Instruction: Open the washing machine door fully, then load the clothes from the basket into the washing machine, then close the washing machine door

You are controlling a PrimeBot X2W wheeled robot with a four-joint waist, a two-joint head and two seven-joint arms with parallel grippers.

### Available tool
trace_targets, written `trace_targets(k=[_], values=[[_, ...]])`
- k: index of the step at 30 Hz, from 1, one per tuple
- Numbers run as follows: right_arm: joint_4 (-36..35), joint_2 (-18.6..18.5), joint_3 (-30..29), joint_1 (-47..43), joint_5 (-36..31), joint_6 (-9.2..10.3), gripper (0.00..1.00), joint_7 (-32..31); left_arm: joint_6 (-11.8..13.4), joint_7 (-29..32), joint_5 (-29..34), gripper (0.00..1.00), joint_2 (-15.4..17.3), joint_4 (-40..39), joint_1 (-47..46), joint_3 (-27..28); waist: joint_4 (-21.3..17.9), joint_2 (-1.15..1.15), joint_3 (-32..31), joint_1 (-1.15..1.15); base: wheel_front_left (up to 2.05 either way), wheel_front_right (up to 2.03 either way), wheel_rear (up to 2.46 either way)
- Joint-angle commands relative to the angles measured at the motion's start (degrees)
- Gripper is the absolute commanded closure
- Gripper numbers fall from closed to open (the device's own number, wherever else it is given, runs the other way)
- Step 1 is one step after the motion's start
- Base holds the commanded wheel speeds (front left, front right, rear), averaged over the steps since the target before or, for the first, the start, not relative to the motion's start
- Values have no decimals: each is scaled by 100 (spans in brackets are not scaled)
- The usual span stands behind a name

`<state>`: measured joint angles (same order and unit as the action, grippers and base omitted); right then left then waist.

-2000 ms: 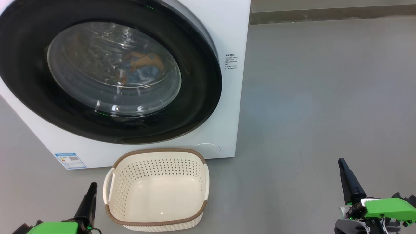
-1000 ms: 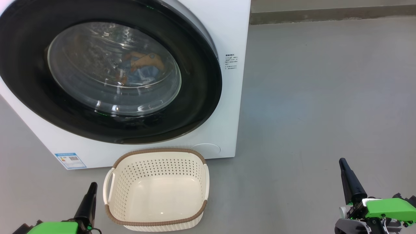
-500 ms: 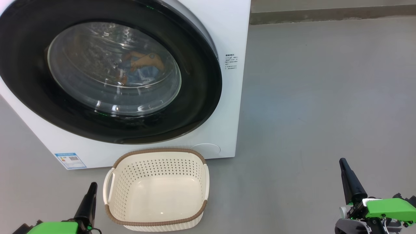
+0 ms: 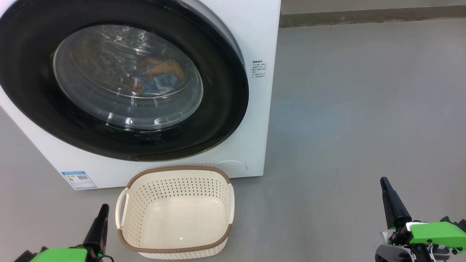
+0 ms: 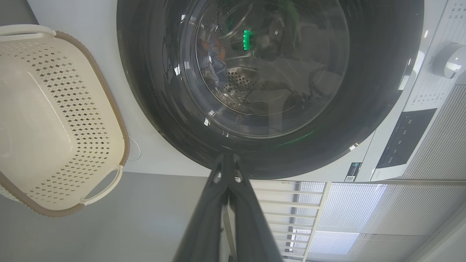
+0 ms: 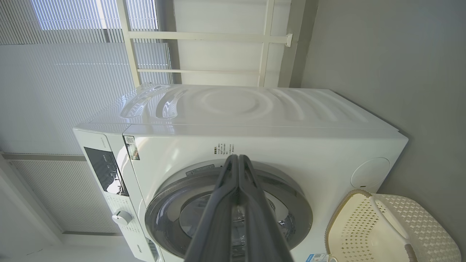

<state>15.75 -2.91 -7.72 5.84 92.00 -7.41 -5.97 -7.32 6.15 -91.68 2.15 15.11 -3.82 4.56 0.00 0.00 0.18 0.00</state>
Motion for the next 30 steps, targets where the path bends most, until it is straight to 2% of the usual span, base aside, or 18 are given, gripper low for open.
trace_targets(k=[1, 30], values=[[-173, -6, 127, 34, 22, -8, 100, -46, -17, 35, -48, 100, 73, -108, -237, 196, 0, 0, 0, 0, 0, 0, 0], [-173, -3, 121, 34, 18, -8, 100, -50, -17, 34, -49, 100, 73, -108, -237, 196, 0, 0, 0, 0, 0, 0, 0]])
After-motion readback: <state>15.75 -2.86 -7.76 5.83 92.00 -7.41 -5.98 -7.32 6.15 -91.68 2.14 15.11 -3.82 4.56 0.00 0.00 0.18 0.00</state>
